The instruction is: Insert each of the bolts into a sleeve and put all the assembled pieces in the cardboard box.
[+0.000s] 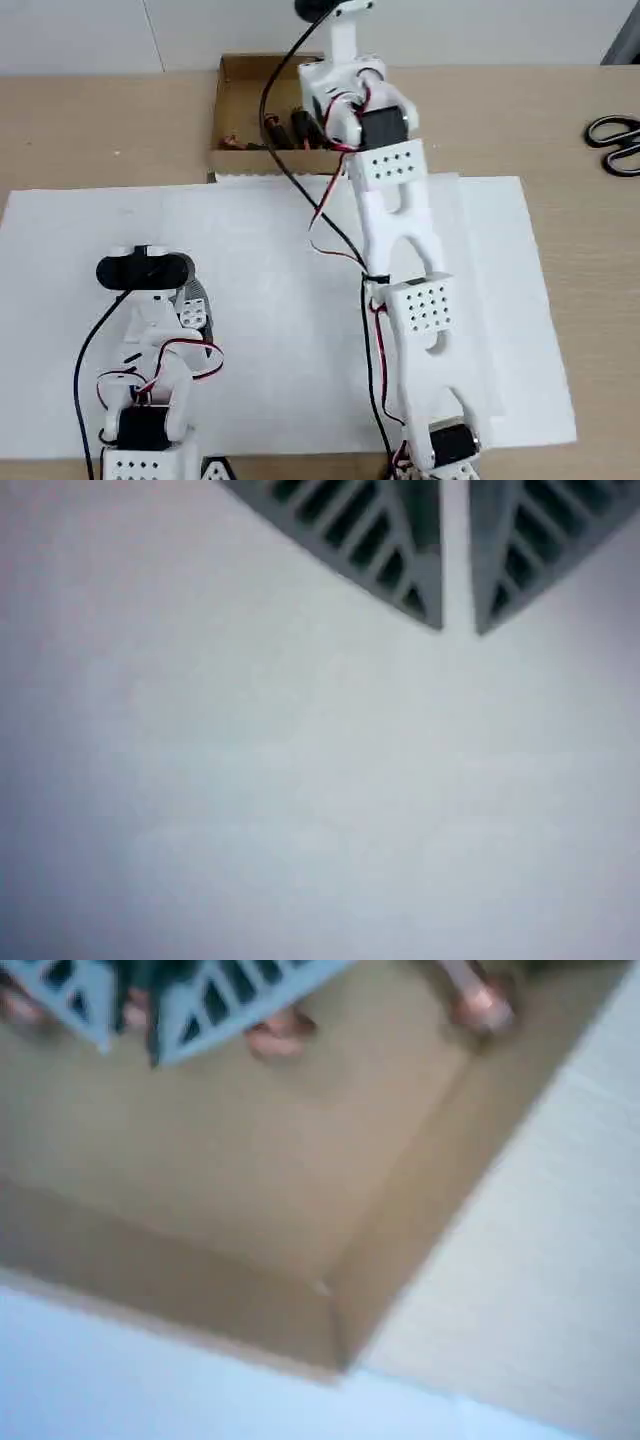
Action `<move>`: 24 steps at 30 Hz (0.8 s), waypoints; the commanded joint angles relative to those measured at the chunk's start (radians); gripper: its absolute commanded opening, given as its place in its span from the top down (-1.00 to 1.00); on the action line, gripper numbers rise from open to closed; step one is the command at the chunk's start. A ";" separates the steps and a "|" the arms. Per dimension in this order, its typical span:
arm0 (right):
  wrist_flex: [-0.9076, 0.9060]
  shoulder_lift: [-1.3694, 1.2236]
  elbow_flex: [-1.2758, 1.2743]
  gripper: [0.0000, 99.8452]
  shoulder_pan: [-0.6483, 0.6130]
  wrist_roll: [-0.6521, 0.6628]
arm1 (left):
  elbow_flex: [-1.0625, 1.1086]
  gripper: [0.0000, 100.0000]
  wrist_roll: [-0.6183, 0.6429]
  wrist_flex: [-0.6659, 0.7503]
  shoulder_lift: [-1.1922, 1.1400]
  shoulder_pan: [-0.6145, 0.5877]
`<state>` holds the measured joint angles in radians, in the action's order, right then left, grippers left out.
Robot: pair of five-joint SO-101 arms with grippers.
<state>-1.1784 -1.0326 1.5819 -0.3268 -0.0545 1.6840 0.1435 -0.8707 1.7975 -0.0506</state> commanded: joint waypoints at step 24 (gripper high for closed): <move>-0.527 0.495 0.092 1.00 0.096 -0.002 | -0.002 0.99 0.009 -0.008 0.011 0.003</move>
<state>-1.6970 -0.6352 1.6479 -0.2409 -0.0545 1.6840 0.1435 -0.8707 1.7975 -0.0506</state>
